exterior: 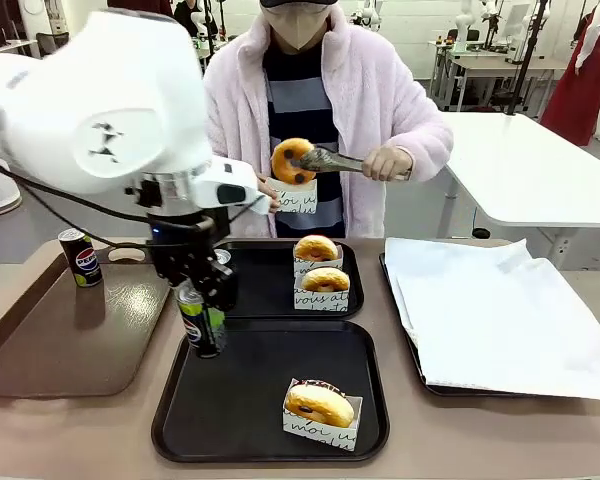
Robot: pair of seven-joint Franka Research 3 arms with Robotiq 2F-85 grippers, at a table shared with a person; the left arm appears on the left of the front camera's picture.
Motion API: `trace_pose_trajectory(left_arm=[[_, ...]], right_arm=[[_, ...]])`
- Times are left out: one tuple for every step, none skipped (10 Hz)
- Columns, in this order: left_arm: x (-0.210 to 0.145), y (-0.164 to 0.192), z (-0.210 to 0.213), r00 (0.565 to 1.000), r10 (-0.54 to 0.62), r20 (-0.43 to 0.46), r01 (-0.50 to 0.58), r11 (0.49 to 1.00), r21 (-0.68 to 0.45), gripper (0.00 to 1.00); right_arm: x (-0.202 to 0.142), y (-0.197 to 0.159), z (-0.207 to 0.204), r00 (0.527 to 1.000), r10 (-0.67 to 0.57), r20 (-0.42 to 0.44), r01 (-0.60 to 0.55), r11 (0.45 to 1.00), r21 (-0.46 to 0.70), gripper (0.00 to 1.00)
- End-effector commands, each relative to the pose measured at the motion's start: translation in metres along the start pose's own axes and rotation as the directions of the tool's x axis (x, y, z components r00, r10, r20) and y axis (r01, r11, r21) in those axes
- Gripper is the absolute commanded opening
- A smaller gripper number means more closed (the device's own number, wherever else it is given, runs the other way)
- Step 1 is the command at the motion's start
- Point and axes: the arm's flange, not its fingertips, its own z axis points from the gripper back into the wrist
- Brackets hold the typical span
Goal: Set up donuts and drinks on trays.
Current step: Pick up one Pepsi coke from the Handle tray and place it on the Flat Tray without a Pepsi coke.
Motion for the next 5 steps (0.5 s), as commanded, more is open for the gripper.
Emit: trace_pose_trajectory(left_arm=[[0.026, -0.008, -0.002, 1.0, 0.011, -0.014, -0.011, 1.0, 0.014, 0.58], [0.034, -0.012, -0.008, 0.999, 0.005, -0.032, -0.005, 1.0, 0.009, 0.58], [0.041, -0.015, -0.016, 0.998, 0.001, -0.055, -0.001, 1.0, -0.001, 0.58], [0.047, -0.016, -0.022, 0.998, -0.006, -0.07, 0.005, 1.0, -0.02, 0.58], [0.051, -0.015, -0.028, 0.996, -0.015, -0.086, 0.011, 0.999, -0.05, 0.58]], right_arm=[[0.0, 0.001, 0.001, 1.0, 0.008, 0.005, -0.008, 1.0, 0.012, 1.0], [0.0, 0.001, 0.001, 1.0, 0.008, 0.005, -0.008, 1.0, 0.012, 1.0], [0.0, 0.001, 0.001, 1.0, 0.008, 0.005, -0.008, 1.0, 0.012, 1.0], [0.0, 0.001, 0.001, 1.0, 0.008, 0.005, -0.008, 1.0, 0.012, 1.0], [0.0, 0.001, 0.001, 1.0, 0.008, 0.005, -0.008, 1.0, 0.012, 1.0]])
